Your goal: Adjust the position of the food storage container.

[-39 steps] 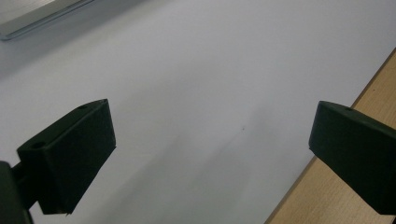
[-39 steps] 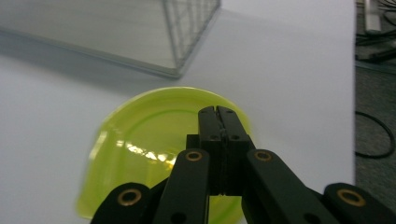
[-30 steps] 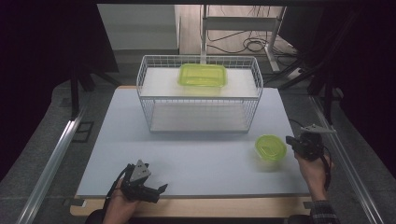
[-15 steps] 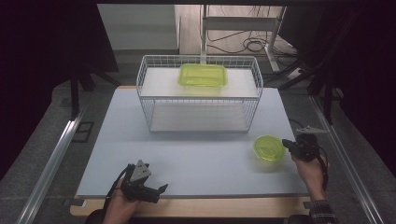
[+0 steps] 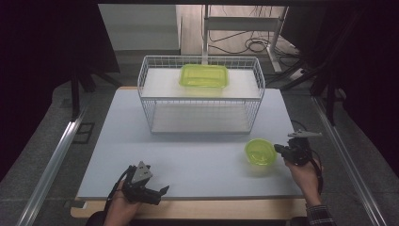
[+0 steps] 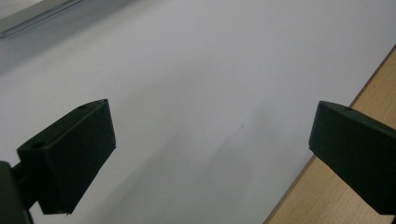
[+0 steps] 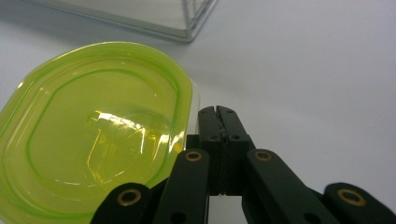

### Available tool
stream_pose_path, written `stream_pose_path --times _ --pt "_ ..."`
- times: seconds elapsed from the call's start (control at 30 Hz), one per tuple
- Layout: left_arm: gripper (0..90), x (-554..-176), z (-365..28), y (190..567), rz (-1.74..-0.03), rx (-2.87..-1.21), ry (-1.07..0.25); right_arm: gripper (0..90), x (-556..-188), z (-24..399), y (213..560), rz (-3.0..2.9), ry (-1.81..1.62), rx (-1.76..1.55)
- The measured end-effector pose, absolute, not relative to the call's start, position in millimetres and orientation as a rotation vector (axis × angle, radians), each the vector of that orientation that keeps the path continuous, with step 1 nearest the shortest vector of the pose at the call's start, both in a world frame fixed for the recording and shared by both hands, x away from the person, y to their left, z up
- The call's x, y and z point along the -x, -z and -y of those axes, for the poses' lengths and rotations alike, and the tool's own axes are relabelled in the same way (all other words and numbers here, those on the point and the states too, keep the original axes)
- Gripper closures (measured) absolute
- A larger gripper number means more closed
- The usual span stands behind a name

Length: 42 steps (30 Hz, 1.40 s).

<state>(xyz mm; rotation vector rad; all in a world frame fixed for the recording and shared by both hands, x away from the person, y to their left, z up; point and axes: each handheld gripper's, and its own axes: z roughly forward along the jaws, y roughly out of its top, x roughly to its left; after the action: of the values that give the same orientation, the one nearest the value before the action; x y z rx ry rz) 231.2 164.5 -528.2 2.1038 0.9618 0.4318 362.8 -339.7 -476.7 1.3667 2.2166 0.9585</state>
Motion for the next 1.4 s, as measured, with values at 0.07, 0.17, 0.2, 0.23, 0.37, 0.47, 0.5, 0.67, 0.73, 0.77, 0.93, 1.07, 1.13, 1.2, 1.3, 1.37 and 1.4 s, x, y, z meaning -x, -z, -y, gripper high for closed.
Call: stream_pose_path --times 0.07,0.17,0.2,0.23,0.37,0.47,0.5,0.67,0.73,0.77,0.93,1.07,1.13,1.2,1.3,1.37,1.4 --pt "0.3 -231.1 -164.4 528.2 -0.962 -2.104 -0.432 89.2 -361.3 335.0 476.8 -2.229 -0.964 -1.364" --pt "0.3 -231.0 -164.2 528.3 -0.961 -2.104 -0.433 89.2 -358.8 326.8 477.1 -2.248 -0.973 -1.359" --pt "0.4 -231.0 -164.1 528.3 -0.961 -2.105 -0.433 89.2 -358.3 324.9 477.2 -2.253 -0.976 -1.355" --pt "0.3 -231.0 -164.1 528.4 -0.962 -2.105 -0.432 89.2 -357.5 322.3 477.4 -2.261 -0.979 -1.352" --pt "0.3 -231.0 -163.8 528.5 -0.960 -2.111 -0.433 89.2 -354.7 313.5 478.0 -2.287 -0.992 -1.337" --pt "0.4 -231.0 -163.8 528.5 -0.961 -2.112 -0.433 89.2 -352.3 307.0 478.4 -2.309 -1.002 -1.329" --pt "0.3 -231.0 -163.8 528.6 -0.961 -2.113 -0.434 89.2 -351.7 305.1 478.6 -2.315 -1.007 -1.326" --pt "0.3 -231.0 -163.7 528.5 -0.960 -2.113 -0.435 89.2 -349.2 296.7 479.2 -2.347 -1.023 -1.315" --pt "0.3 -231.0 -163.7 528.5 -0.960 -2.113 -0.434 89.2 -348.0 293.5 479.5 -2.357 -1.031 -1.316" --pt "0.3 -231.0 -163.7 528.5 -0.960 -2.114 -0.434 89.2 -347.8 291.9 479.8 -2.361 -1.035 -1.306" --pt "0.3 -231.0 -163.5 528.6 -0.959 -2.116 -0.434 89.2 -344.8 283.7 480.5 -2.392 -1.048 -1.293" --pt "0.3 -231.0 -163.4 528.6 -0.959 -2.118 -0.435 89.2 -343.3 278.8 481.5 -2.413 -1.061 -1.278" --pt "0.3 -231.1 -163.3 528.6 -0.958 -2.117 -0.435 89.1 -342.3 275.4 482.7 -2.429 -1.063 -1.275" --pt "0.3 -231.1 -163.2 528.6 -0.958 -2.118 -0.436 89.1 -340.9 270.7 484.8 -2.452 -1.054 -1.263" --pt "0.3 -231.1 -162.9 528.7 -0.958 -2.119 -0.436 89.1 -339.0 264.1 486.2 -2.473 -1.053 -1.245" --pt "0.3 -231.3 -163.0 528.9 -0.960 -2.120 -0.436 89.1 -338.4 260.8 487.5 -2.493 -1.046 -1.225" --pt "0.3 -231.3 -163.0 528.9 -0.960 -2.121 -0.436 89.0 -337.7 257.8 489.1 -2.505 -1.041 -1.224"
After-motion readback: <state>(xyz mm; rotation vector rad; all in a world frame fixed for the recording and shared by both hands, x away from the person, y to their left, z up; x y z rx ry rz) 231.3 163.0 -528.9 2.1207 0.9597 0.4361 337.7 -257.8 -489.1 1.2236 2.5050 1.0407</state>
